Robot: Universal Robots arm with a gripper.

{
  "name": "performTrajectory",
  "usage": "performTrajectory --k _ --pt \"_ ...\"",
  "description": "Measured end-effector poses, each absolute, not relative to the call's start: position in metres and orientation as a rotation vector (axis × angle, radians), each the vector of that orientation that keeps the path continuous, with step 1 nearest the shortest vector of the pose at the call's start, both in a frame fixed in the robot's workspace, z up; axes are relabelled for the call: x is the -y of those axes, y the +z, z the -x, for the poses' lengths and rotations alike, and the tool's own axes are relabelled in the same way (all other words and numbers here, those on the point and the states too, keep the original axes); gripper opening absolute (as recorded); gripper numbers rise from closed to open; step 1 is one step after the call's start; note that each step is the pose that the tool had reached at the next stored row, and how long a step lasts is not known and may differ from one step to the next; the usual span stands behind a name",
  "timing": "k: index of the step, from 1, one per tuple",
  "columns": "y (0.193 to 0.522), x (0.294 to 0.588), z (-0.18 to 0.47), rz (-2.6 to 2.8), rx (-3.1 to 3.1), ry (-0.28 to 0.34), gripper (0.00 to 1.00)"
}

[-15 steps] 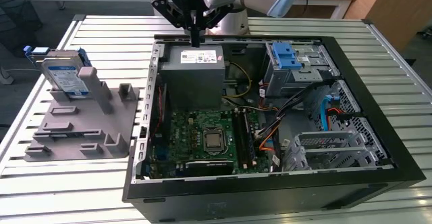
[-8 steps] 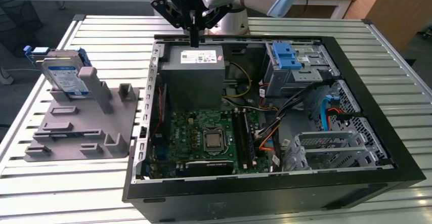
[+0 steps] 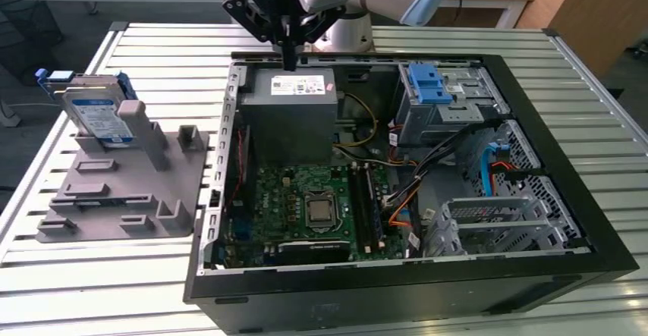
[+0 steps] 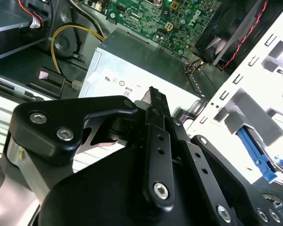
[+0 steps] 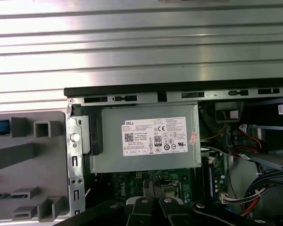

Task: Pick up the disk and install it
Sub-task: 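Reach for the disk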

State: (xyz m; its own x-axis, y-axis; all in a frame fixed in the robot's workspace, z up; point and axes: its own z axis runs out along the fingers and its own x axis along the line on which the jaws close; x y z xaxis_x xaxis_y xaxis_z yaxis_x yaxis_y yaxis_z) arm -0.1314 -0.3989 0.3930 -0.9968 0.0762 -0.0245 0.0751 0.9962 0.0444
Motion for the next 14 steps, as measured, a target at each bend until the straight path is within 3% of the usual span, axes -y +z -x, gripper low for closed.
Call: performTrajectory --k 14 --pt "0.3929 0.3989 0.1356 -0.118 -3.112 0.068 0.11"
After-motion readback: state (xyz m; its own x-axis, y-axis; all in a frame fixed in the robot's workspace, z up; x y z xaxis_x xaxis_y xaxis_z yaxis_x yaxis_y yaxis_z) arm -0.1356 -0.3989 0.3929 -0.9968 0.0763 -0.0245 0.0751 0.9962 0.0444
